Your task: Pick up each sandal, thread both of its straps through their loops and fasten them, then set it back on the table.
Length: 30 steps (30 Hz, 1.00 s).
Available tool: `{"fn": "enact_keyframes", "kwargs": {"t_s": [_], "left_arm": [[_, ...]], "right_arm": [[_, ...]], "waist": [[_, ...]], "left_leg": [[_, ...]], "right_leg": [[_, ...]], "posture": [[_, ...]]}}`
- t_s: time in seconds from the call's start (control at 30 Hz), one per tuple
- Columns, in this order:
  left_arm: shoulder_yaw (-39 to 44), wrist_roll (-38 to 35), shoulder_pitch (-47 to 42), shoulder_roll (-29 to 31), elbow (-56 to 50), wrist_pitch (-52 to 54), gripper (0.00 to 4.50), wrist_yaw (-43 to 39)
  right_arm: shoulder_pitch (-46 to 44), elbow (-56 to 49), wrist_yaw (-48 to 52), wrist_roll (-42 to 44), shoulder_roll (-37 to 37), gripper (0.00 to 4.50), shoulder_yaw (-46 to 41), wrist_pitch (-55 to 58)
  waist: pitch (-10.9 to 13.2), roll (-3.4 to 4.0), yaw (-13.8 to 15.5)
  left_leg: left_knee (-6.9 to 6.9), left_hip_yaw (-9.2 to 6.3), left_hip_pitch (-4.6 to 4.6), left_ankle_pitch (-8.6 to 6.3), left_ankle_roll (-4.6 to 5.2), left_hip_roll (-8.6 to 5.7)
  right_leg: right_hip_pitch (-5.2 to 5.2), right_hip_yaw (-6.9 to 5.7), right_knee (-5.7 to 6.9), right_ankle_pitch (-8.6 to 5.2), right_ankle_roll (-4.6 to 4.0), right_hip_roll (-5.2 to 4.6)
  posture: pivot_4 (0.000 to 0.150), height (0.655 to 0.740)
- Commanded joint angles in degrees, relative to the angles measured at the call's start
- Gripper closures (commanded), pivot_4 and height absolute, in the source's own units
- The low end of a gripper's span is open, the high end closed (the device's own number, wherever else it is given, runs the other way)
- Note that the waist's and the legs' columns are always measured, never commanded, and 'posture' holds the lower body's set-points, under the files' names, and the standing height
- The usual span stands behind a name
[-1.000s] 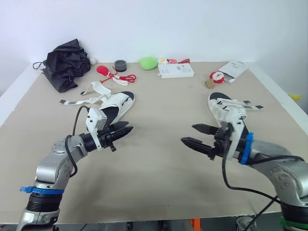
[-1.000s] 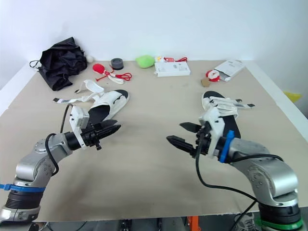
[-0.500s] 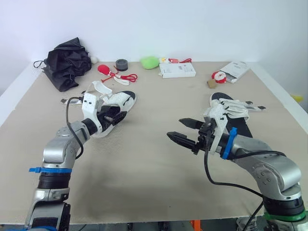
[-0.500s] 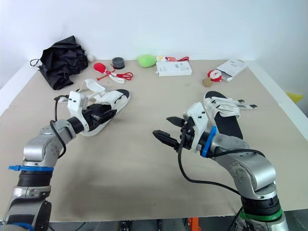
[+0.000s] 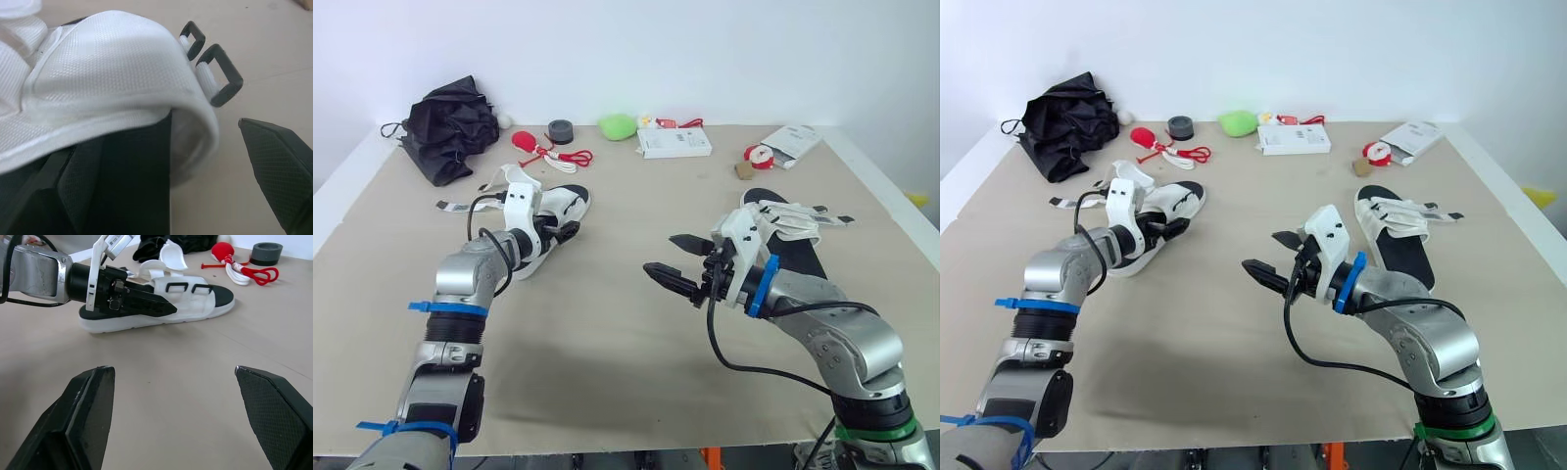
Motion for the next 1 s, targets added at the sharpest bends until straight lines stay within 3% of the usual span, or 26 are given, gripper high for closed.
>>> {"fn": "enact_keyframes", "kwargs": {"t_s": [0.03,0.13,0.23,0.27,0.4,0.53,0.7,0.83,0.9,1.0], "left_arm": [[-1.0,1.9,-2.8,-1.3,3.8,-3.7,0.02,-0.9],[-0.5,3.4,-5.3,-2.7,10.8,-8.7,0.87,-0.9],[0.1,3.8,-6.0,-3.0,14.1,-10.8,2.17,-1.2],[0.1,4.0,-6.0,-2.9,14.8,-11.4,2.84,-1.4],[0.0,4.3,-5.4,-2.6,15.2,-12.0,4.45,-2.1],[-0.9,4.5,-4.6,-2.1,13.2,-12.5,4.45,-4.5],[-4.3,-0.4,0.2,0.4,-0.6,-10.0,4.45,-19.7],[-7.6,-2.4,5.3,5.9,-10.7,-9.1,4.45,-30.7],[-10.1,-2.9,9.4,11.6,-16.1,-12.9,4.45,-41.0],[-12.2,-1.9,12.8,16.8,-18.7,-19.1,4.45,-49.8]], "right_arm": [[-0.7,-0.8,-0.3,-0.4,0.5,0.26,-0.5,-1.4],[-1.0,-0.9,-0.7,-0.7,1.2,0.26,-0.4,-1.4],[-0.9,-1.4,-1.0,-0.8,1.5,0.26,-0.4,-1.2],[-0.8,-1.5,-1.0,-0.8,1.6,0.26,-0.5,-1.1],[-0.3,-1.9,-1.3,-0.6,1.4,0.26,-1.1,-0.8],[-0.1,-2.2,-1.1,0.4,1.0,0.26,-2.2,-0.3],[0.3,-2.9,0.8,5.0,-0.4,0.26,-6.3,1.0],[0.6,-1.5,3.2,7.7,-3.1,0.26,-9.5,1.8],[0.7,1.1,5.9,9.8,-5.2,0.26,-12.1,2.5],[0.5,4.7,9.2,12.0,-8.1,0.26,-14.2,3.5]], "waist": [[0.0,0.00,0.0],[0.0,-0.01,0.1],[0.0,-0.01,0.0],[0.0,-0.01,0.0],[0.0,-0.01,0.0],[0.0,-0.01,0.0],[0.0,-0.01,0.0],[0.0,-0.01,0.0],[0.0,0.00,-0.3],[0.0,0.01,-0.2]], "left_leg": [[0.00,0.00,0.00,0.00,0.00,-0.01],[0.02,0.00,0.00,0.01,0.01,-0.03],[0.03,0.01,0.00,0.01,0.01,-0.04],[0.02,0.01,0.00,0.01,0.01,-0.03],[0.02,0.00,0.00,0.01,0.01,-0.03],[0.03,0.01,0.00,0.01,0.01,-0.03],[0.00,0.02,-0.07,-0.01,0.02,-0.03],[0.00,0.03,-0.15,-0.04,0.04,-0.06],[-0.01,0.04,-0.15,-0.04,0.04,-0.06],[-0.04,0.09,-0.08,-0.04,0.02,-0.01]], "right_leg": [[0.00,-0.01,0.00,-0.01,0.01,0.00],[0.01,-0.02,0.00,-0.01,0.07,0.00],[0.01,0.00,0.00,0.00,0.09,-0.03],[0.00,0.00,0.00,0.00,0.08,-0.03],[0.01,-0.01,0.00,0.02,0.04,-0.04],[0.01,0.00,0.00,0.02,0.06,-0.05],[-0.05,0.00,0.00,0.13,-0.22,-0.04],[-0.14,0.02,-0.02,0.11,-0.26,-0.08],[-0.16,0.04,-0.02,0.10,-0.27,-0.07],[-0.19,0.04,0.01,0.07,-0.36,-0.06]], "posture": [[0.150,0.7400],[0.150,0.7400],[0.150,0.7400],[0.150,0.7400],[0.150,0.7400],[0.150,0.7400],[0.150,0.7400],[0.150,0.7400],[0.150,0.7400],[0.150,0.7400]]}}
